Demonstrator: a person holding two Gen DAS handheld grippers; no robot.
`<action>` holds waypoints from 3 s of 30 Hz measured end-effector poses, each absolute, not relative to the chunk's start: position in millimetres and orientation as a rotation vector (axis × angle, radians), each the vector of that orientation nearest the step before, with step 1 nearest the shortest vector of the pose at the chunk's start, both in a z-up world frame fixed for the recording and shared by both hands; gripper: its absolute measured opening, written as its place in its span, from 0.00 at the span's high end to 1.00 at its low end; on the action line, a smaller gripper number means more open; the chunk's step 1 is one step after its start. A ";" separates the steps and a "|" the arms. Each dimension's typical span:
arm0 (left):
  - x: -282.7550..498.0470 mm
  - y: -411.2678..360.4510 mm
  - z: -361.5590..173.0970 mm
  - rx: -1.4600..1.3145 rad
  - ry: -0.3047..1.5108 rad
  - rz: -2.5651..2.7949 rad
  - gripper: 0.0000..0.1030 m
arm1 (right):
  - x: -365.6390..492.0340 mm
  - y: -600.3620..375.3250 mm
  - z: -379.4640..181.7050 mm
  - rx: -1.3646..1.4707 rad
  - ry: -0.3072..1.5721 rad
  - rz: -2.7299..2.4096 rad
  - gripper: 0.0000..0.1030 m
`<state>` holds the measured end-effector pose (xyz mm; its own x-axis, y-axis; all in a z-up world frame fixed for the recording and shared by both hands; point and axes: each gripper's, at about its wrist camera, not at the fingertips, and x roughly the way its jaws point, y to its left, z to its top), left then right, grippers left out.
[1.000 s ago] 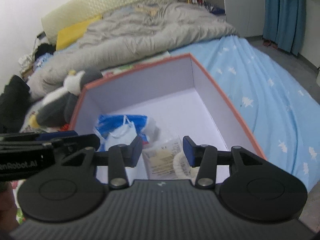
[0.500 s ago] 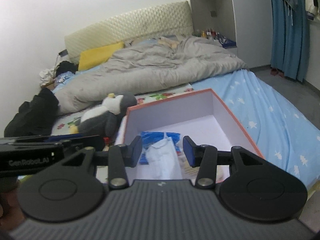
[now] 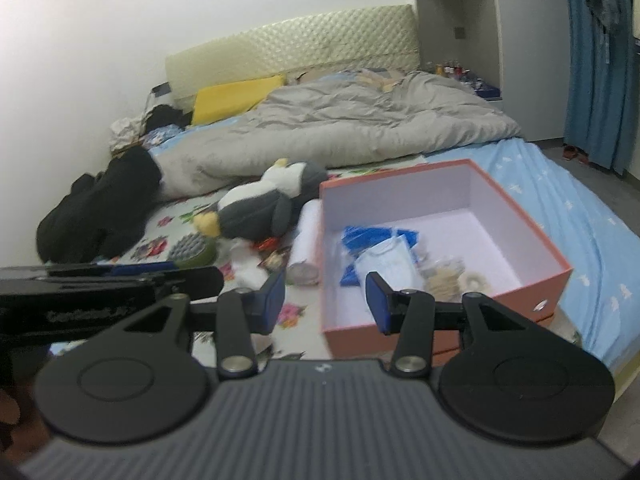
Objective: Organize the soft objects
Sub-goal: 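Open both grippers in the shoebox and withdraw them toward the pile, then grasp the panda plush with the left gripper while the right gripper grasps the white wipe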
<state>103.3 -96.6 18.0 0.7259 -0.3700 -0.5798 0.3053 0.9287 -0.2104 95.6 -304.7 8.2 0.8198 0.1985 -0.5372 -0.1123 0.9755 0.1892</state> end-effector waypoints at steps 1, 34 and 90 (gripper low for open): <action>99.3 -91.8 15.6 -0.100 0.660 -0.366 0.45 | 92.9 -299.7 6.4 0.149 0.588 0.177 0.54; 39.7 17.4 -58.7 -0.152 0.705 -0.161 0.40 | 49.3 -208.5 -69.3 0.123 0.639 0.281 0.54; 232.7 48.5 -193.5 -0.440 0.791 -0.230 0.25 | 265.9 -170.2 -137.4 0.112 0.704 0.333 0.54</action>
